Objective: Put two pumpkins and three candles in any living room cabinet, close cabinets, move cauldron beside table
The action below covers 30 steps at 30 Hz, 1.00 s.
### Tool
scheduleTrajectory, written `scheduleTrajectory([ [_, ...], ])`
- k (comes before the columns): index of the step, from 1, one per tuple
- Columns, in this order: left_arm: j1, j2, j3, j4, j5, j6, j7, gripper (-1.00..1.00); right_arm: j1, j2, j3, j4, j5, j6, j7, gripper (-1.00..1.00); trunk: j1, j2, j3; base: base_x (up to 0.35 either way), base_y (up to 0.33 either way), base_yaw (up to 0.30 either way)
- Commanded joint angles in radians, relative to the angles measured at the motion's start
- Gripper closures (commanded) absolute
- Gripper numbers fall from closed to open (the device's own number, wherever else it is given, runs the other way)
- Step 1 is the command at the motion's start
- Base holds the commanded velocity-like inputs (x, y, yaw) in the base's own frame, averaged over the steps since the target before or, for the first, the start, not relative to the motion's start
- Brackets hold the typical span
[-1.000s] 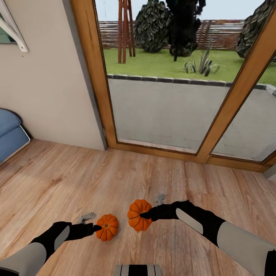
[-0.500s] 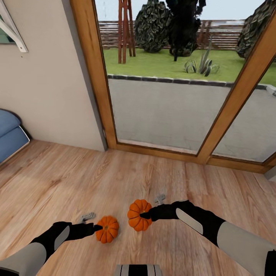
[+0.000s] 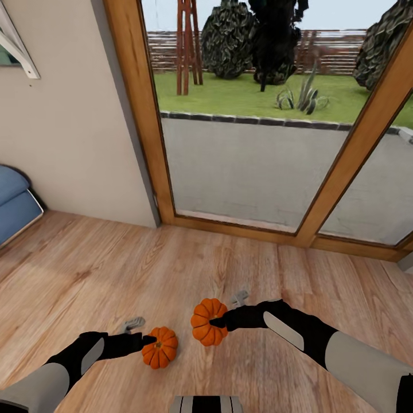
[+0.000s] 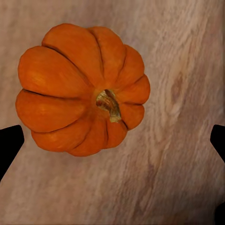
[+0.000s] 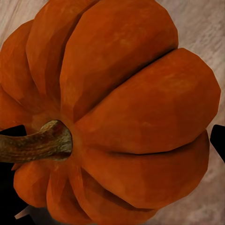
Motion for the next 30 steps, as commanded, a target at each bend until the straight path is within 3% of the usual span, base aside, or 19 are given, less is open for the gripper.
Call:
scheduleTrajectory([
  [1,0.0,0.001,-0.003,-0.001,0.008,0.002,-0.001,-1.0,-0.001,-0.001,0.003,-0.001,-0.006,0.002,0.0,1.0,0.0,0.0,-0.001,0.0,0.0,0.0],
  [9,0.0,0.001,-0.003,-0.001,0.008,-0.014,-0.005,-1.0,-0.001,-0.013,0.001,-0.001,-0.006,0.002,0.001,1.0,0.003,-0.002,-0.028,0.0,0.0,0.0],
  [30,0.0,0.001,-0.003,-0.001,0.011,-0.017,-0.004,-1.0,-0.001,-0.013,0.002,-0.001,-0.006,0.002,0.001,1.0,0.012,-0.006,-0.101,0.0,0.0,0.0],
])
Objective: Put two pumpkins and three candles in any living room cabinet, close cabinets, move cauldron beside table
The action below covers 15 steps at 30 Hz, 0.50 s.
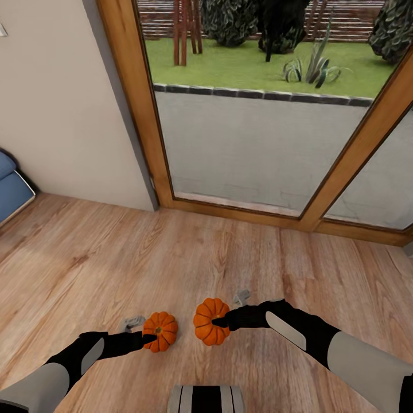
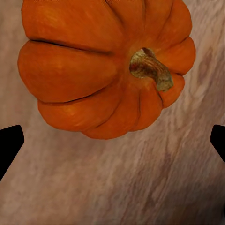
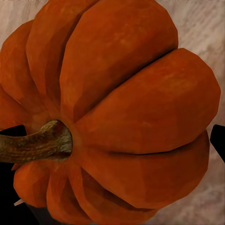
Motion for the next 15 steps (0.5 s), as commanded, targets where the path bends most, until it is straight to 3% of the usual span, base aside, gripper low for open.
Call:
scheduleTrajectory([
  [1,0.0,0.001,-0.004,-0.001,0.009,0.006,0.0,-1.0,-0.001,-0.001,0.003,-0.001,-0.006,0.002,0.0,1.0,0.0,0.0,-0.001,0.0,0.0,0.0],
  [15,0.0,0.001,-0.005,0.005,0.009,-0.037,0.002,-1.0,-0.001,-0.001,0.003,-0.001,-0.006,0.002,0.0,1.0,0.0,0.0,-0.001,0.01,0.0,0.0],
])
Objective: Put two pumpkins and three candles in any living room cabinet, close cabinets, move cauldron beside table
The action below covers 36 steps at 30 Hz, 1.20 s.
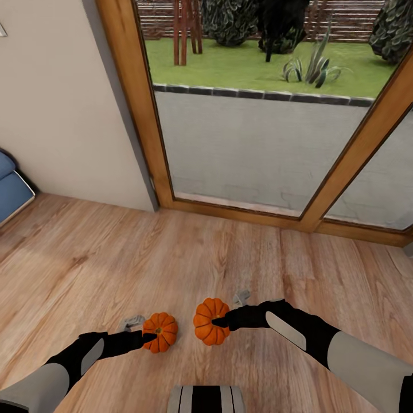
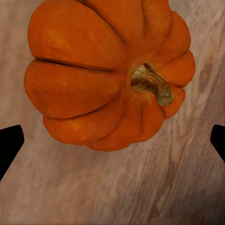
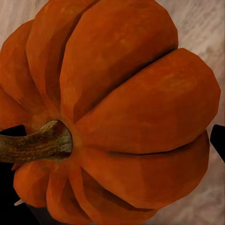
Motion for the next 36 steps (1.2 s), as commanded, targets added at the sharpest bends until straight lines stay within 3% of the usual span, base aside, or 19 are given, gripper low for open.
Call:
scheduleTrajectory([
  [1,0.0,0.001,-0.004,0.0,0.009,0.008,0.0,-1.0,-0.001,-0.001,0.003,-0.001,-0.006,0.002,0.0,1.0,0.0,0.0,-0.001,0.177,0.0,0.0],
  [8,0.0,0.001,-0.003,0.001,0.009,0.007,0.0,-1.0,-0.001,-0.001,0.003,-0.001,-0.006,0.002,0.0,1.0,0.0,0.0,-0.001,0.232,0.0,0.0],
  [24,0.0,-0.004,-0.006,0.001,0.007,0.004,0.0,-1.0,-0.001,-0.002,0.003,-0.001,-0.006,0.002,0.0,1.0,0.0,0.0,-0.001,0.014,0.0,0.0],
  [36,0.0,-0.004,-0.004,0.001,0.006,0.004,0.0,-1.0,-0.001,-0.002,0.003,-0.001,-0.006,0.002,0.0,1.0,0.005,-0.003,-0.047,0.0,0.0,0.0],
])
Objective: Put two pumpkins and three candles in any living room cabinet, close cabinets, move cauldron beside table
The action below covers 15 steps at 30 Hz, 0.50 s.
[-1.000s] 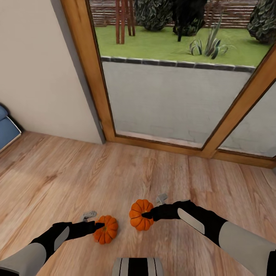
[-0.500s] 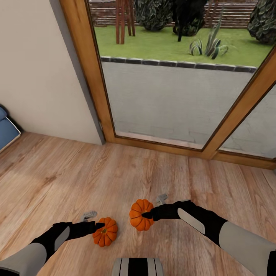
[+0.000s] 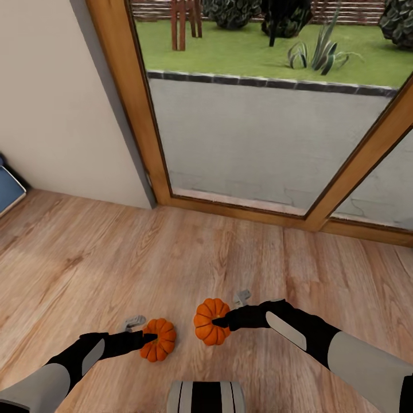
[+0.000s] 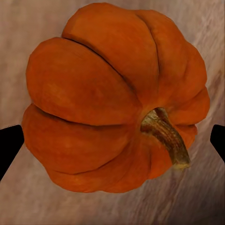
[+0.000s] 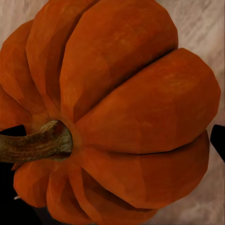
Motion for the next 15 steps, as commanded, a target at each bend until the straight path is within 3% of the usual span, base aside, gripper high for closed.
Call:
scheduleTrajectory([
  [1,0.0,0.001,-0.003,-0.001,0.009,0.009,0.0,-1.0,-0.001,-0.001,0.003,-0.001,-0.007,0.002,0.0,1.0,0.0,-0.001,-0.005,0.0,0.0,0.0],
  [6,0.0,0.001,-0.003,-0.001,0.01,0.009,0.0,-1.0,-0.001,-0.001,0.003,-0.001,-0.007,0.002,0.0,1.0,0.002,-0.002,-0.024,0.0,0.0,0.0],
  [15,0.0,0.001,-0.003,-0.001,0.011,0.009,0.0,-1.0,-0.001,-0.001,0.003,-0.001,-0.007,0.002,0.0,1.0,0.002,-0.002,-0.024,0.0,0.0,0.0],
])
